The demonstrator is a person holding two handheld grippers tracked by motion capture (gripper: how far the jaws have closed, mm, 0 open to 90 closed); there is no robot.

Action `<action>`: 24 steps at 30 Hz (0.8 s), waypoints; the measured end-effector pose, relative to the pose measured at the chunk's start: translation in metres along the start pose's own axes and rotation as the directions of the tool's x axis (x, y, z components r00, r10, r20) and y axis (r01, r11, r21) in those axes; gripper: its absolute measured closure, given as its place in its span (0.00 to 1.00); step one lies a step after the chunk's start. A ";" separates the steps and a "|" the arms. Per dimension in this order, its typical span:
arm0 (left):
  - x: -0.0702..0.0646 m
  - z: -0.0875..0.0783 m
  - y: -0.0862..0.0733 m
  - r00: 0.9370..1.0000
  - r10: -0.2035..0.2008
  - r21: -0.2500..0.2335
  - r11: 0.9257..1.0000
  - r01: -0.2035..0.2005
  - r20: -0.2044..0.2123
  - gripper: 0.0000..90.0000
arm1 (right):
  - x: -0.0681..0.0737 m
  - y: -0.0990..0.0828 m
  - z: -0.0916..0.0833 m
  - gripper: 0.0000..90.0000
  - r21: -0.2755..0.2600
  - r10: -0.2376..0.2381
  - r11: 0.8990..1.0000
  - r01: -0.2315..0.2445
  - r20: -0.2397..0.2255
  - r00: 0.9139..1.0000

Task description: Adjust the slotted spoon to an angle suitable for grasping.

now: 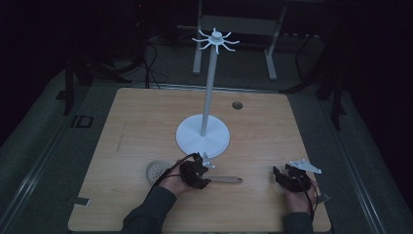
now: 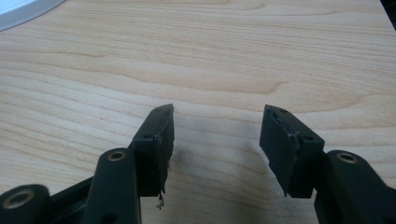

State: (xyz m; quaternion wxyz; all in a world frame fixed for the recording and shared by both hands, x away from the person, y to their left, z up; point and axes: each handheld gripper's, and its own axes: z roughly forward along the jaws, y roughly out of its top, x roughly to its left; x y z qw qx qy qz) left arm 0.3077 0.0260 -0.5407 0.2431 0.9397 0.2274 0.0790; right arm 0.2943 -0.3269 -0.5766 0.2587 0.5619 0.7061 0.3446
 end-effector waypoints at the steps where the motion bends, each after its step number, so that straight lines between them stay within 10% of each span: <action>1: 0.000 0.001 0.000 1.000 0.000 0.002 1.000 0.000 0.001 0.66 | 0.000 0.000 0.000 0.49 0.000 0.000 1.000 0.000 0.000 1.000; 24: 0.017 0.010 0.026 0.996 -0.059 0.048 0.997 0.062 -0.062 0.71 | 0.000 0.000 0.000 0.49 0.003 0.001 1.000 -0.001 -0.002 1.000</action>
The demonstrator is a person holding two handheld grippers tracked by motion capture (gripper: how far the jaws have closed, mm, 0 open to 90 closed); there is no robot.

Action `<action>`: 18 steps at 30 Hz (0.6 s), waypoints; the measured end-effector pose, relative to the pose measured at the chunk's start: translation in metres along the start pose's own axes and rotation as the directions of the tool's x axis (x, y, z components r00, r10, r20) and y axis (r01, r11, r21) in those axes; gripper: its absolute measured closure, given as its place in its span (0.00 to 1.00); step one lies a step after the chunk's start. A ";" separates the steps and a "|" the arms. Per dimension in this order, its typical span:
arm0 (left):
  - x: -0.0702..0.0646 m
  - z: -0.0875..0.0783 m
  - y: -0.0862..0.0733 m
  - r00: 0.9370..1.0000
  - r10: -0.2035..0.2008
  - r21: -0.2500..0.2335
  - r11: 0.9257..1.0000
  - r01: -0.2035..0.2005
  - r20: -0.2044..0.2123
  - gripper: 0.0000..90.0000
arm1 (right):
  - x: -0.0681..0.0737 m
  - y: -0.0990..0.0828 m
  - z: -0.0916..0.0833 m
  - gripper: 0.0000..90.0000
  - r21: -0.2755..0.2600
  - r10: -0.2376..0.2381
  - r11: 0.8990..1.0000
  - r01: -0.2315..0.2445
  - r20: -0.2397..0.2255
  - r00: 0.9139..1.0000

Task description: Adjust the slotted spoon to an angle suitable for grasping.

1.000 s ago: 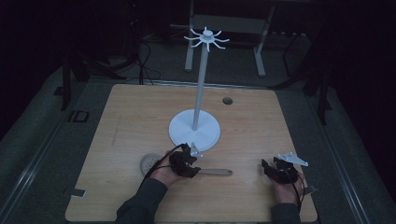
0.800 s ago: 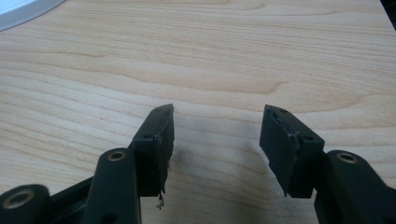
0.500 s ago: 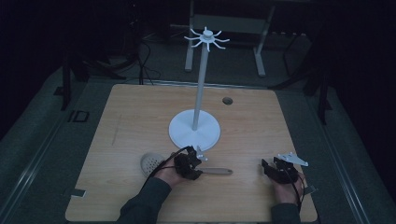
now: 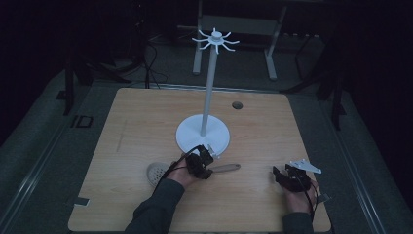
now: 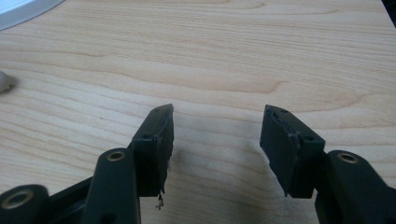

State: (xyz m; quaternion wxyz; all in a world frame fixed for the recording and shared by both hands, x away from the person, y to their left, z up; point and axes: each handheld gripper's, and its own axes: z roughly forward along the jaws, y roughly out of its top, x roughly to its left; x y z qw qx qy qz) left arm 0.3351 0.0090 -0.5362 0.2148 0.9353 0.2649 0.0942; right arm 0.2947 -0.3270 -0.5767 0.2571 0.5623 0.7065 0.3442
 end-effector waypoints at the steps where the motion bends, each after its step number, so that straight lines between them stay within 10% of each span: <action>1: 0.000 0.001 0.003 1.000 0.008 0.013 1.000 -0.008 0.011 0.72 | 0.000 0.000 0.000 0.49 0.000 0.000 1.000 0.000 0.000 1.000; 18: 0.003 0.015 0.020 0.992 0.072 0.115 0.990 -0.084 0.105 0.75 | 0.000 0.000 0.000 0.49 0.004 0.003 1.000 -0.003 -0.001 1.000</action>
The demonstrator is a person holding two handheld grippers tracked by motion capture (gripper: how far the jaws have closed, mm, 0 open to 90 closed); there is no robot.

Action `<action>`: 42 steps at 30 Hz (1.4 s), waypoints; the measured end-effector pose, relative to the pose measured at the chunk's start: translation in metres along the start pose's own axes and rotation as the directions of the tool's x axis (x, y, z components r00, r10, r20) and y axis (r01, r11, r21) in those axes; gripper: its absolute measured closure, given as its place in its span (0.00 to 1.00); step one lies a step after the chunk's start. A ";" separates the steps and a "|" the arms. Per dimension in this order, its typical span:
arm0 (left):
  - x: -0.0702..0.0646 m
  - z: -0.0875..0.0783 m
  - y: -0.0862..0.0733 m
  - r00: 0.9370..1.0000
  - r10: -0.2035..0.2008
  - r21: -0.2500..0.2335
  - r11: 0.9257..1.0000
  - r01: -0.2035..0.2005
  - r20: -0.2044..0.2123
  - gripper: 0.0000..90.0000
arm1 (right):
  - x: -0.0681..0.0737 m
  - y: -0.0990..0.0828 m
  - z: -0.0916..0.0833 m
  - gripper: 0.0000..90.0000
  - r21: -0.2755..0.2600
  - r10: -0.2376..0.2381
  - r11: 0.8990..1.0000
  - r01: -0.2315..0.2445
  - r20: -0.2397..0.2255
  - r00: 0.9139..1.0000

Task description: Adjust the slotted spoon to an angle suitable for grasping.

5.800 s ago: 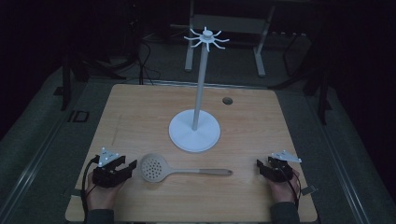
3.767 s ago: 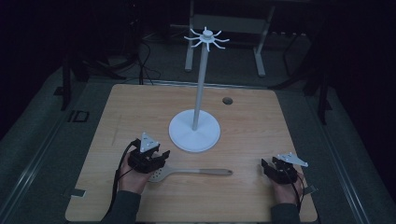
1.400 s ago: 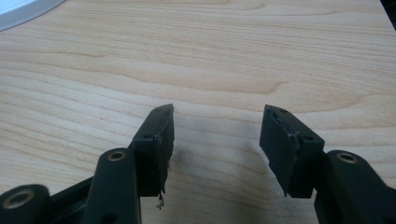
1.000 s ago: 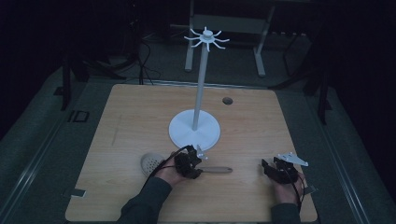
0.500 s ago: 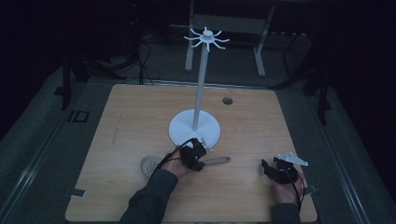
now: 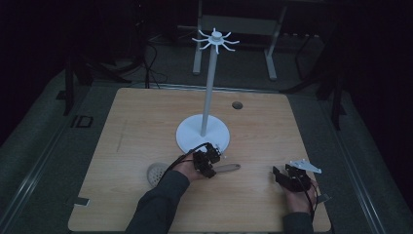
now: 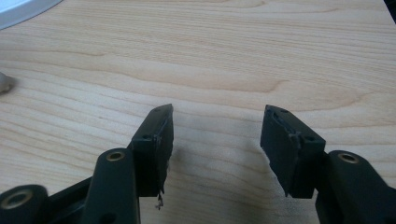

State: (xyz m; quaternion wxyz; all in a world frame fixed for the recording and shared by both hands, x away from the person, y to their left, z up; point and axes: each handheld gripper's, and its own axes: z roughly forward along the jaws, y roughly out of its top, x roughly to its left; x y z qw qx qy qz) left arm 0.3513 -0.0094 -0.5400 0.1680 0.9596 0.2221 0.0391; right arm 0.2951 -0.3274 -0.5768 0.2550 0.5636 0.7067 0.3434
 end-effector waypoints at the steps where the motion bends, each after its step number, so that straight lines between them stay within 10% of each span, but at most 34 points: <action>1: 0.001 0.000 0.000 1.000 0.002 0.002 1.000 -0.002 0.002 0.75 | 0.000 0.000 0.000 0.49 0.000 0.000 1.000 0.000 0.000 1.000; 17: -0.003 -0.003 0.004 0.996 0.085 0.048 0.995 -0.085 -0.012 0.80 | 0.000 0.000 0.000 0.48 0.005 0.003 1.000 -0.003 -0.002 1.000; 25: 0.003 -0.034 0.000 0.997 -0.002 -0.101 0.995 -0.006 -0.075 0.82 | 0.000 0.000 0.001 0.48 0.007 0.002 1.000 -0.002 0.002 1.000; 33: 0.008 -0.068 -0.011 0.976 -0.139 -0.310 0.947 0.081 -0.169 0.82 | 0.000 0.000 0.001 0.48 0.008 -0.001 1.000 0.001 0.004 1.000; 42: 0.005 -0.086 -0.020 0.951 -0.199 -0.383 0.919 0.097 -0.237 0.82 | -0.001 0.000 0.001 0.48 0.006 0.008 1.000 -0.008 0.006 1.000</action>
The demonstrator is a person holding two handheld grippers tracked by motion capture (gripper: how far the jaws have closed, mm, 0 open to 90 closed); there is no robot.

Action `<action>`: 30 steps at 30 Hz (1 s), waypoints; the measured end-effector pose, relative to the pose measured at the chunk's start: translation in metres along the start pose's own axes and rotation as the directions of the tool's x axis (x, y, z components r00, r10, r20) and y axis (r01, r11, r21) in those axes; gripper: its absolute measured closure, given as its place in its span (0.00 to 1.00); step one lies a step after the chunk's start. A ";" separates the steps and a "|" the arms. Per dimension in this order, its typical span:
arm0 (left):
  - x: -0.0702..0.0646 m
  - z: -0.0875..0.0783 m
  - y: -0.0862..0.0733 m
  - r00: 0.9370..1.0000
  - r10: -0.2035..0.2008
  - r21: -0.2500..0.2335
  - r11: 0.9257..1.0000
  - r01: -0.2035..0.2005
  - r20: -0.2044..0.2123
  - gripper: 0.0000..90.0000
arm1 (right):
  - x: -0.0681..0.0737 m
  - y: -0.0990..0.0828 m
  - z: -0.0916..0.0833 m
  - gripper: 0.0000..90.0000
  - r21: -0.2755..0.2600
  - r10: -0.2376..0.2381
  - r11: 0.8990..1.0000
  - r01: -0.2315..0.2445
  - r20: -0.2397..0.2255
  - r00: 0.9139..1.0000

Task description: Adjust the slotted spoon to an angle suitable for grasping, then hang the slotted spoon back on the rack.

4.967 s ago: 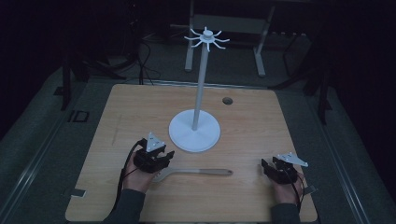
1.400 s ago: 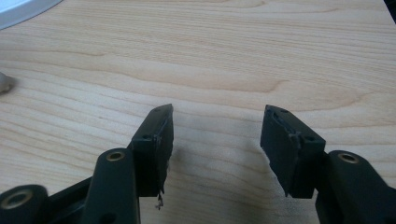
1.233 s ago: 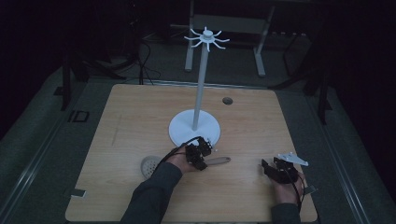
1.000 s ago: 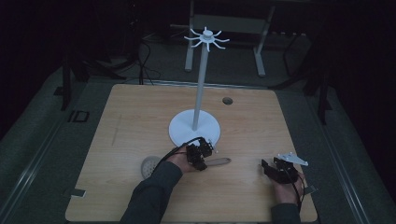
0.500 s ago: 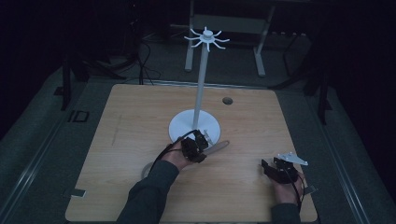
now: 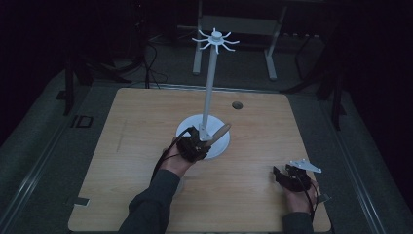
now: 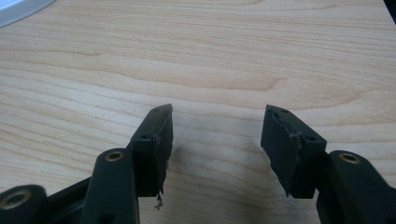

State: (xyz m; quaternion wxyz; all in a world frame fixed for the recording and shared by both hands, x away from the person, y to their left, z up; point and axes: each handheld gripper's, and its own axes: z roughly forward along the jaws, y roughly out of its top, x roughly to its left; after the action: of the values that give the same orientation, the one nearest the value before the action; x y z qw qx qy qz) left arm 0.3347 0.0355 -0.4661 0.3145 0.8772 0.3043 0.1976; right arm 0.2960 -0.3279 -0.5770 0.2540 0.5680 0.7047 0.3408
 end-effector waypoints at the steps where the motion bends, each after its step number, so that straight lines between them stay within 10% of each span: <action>1: 0.001 -0.001 -0.001 1.000 -0.004 -0.007 1.000 0.004 -0.006 0.82 | 0.000 0.000 0.000 0.48 -0.001 -0.001 1.000 0.001 0.000 1.000; 30: 0.012 -0.031 -0.001 0.988 -0.119 -0.163 0.981 0.102 -0.100 0.82 | 0.000 -0.001 -0.001 0.48 0.002 0.007 1.000 -0.007 0.011 1.000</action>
State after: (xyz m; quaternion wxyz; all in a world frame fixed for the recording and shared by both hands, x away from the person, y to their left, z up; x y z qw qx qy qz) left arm 0.3264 0.0570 -0.4430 0.3762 0.8191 0.3529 0.2508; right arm 0.2945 -0.3285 -0.5770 0.2558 0.5727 0.7017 0.3380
